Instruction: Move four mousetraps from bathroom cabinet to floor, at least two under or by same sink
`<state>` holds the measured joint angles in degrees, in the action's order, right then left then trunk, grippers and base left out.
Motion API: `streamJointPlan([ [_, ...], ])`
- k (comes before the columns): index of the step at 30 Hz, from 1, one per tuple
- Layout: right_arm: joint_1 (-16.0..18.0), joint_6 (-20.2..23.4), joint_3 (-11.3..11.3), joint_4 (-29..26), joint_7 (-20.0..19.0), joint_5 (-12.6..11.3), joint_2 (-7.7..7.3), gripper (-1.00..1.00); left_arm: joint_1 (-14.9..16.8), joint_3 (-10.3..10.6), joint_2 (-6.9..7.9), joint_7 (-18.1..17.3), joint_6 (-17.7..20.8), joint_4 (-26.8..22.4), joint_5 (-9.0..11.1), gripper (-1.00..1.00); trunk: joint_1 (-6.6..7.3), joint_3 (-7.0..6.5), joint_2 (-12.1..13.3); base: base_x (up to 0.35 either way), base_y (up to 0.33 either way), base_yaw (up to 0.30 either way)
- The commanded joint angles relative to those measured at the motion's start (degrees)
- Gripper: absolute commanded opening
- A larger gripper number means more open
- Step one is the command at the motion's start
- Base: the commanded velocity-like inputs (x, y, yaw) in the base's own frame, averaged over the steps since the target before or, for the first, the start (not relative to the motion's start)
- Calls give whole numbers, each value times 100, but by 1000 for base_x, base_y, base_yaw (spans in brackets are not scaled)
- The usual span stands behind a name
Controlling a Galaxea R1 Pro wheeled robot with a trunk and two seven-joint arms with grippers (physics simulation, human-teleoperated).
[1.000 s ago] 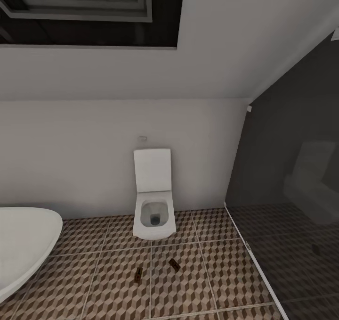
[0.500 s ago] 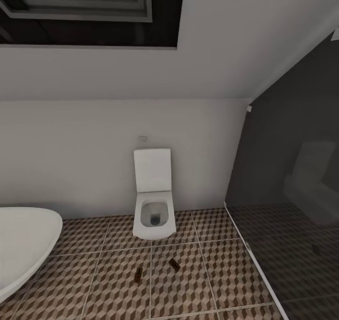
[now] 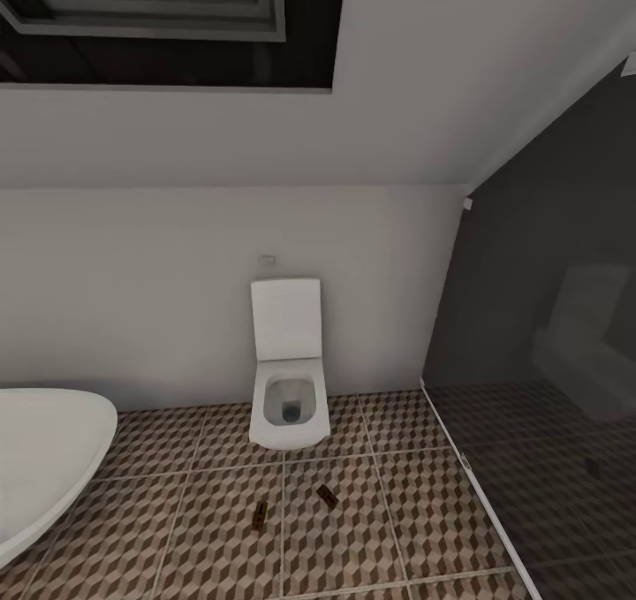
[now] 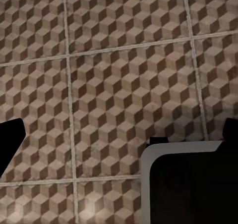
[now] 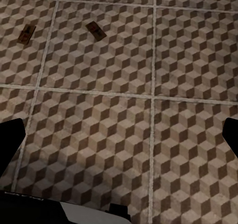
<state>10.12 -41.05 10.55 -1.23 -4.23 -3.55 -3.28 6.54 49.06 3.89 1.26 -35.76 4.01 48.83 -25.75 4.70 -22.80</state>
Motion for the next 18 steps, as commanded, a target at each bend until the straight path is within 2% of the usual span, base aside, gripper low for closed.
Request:
streamJointPlan([
  [1,4,-17,9,4,-42,-40,0,100,5,42,-12,14,-19,12,12,100,-3,12,-12,0,0,0],
  [18,2,-12,9,6,-34,-39,-5,100,5,42,-4,-2,-19,12,12,100,-3,12,-12,0,0,0],
])
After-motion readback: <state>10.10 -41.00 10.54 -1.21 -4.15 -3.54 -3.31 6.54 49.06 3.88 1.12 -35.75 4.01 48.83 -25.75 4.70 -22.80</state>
